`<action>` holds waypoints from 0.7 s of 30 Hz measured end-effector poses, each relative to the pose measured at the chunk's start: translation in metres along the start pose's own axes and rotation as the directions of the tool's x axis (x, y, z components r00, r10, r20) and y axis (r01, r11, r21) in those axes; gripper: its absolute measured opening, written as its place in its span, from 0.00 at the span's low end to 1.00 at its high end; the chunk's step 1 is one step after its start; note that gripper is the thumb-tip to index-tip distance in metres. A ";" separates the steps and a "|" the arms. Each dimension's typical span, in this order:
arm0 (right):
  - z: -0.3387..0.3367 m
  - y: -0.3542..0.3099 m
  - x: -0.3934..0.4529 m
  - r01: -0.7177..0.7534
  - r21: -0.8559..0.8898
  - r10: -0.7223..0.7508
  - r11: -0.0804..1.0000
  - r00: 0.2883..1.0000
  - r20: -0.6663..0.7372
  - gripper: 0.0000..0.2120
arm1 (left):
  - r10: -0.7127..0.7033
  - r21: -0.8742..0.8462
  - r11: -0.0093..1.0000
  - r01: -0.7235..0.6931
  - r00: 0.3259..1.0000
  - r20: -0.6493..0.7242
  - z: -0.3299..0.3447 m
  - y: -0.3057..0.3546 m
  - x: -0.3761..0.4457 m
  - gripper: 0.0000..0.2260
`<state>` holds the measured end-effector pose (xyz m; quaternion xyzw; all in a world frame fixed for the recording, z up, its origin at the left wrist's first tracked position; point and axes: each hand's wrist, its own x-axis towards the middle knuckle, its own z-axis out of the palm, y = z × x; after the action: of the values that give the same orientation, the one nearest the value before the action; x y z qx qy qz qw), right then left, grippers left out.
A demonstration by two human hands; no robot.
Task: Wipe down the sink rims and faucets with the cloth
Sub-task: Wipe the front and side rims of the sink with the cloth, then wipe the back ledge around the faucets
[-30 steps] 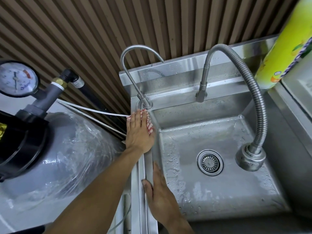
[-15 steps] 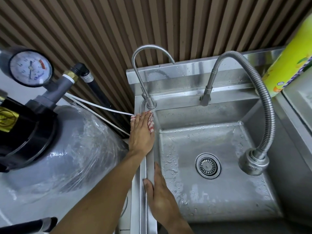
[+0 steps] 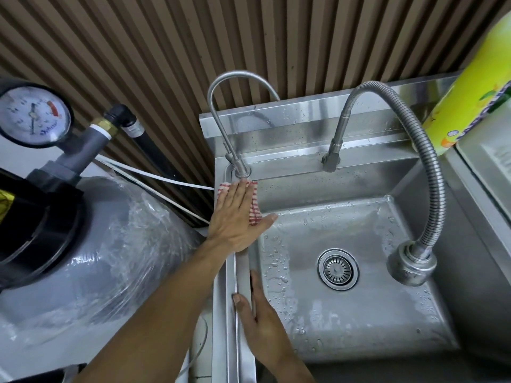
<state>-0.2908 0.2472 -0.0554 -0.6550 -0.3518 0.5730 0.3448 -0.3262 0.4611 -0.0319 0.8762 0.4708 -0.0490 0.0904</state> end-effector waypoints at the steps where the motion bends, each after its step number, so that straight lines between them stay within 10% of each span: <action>1: -0.003 0.000 -0.001 -0.021 0.036 0.021 0.999 1.000 0.002 0.33 | -0.003 -0.033 0.999 0.002 1.000 -0.009 -0.001 0.001 0.001 0.44; 6: -0.015 0.003 0.001 -0.065 0.100 0.061 0.993 0.997 0.038 0.41 | -0.115 -0.238 0.969 0.071 0.978 -0.176 -0.002 -0.005 0.001 0.25; 9: -0.023 -0.001 0.008 -0.082 0.190 0.080 0.978 0.997 0.017 0.27 | -0.220 -0.382 0.916 0.121 0.949 -0.228 0.005 -0.002 -0.003 0.24; 11: -0.037 -0.015 0.015 -0.028 0.257 0.070 0.966 0.986 -0.153 0.12 | -0.370 -0.608 0.784 0.124 0.880 -0.298 0.005 0.005 -0.014 0.24; 14: -0.062 -0.052 0.033 0.162 0.119 -0.107 0.980 0.923 -0.371 0.15 | -0.520 -0.773 0.613 0.159 0.819 -0.244 0.007 0.014 -0.039 0.24; 21: -0.063 -0.130 0.123 0.352 -0.353 -0.365 0.867 0.931 0.034 0.22 | -0.432 -0.574 0.767 0.286 0.892 -0.132 0.023 0.014 -0.075 0.30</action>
<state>-0.2252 0.4165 -0.0001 -0.6391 -0.5583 0.4151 0.3278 -0.3556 0.3871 -0.0401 0.7060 0.6328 0.1825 0.2604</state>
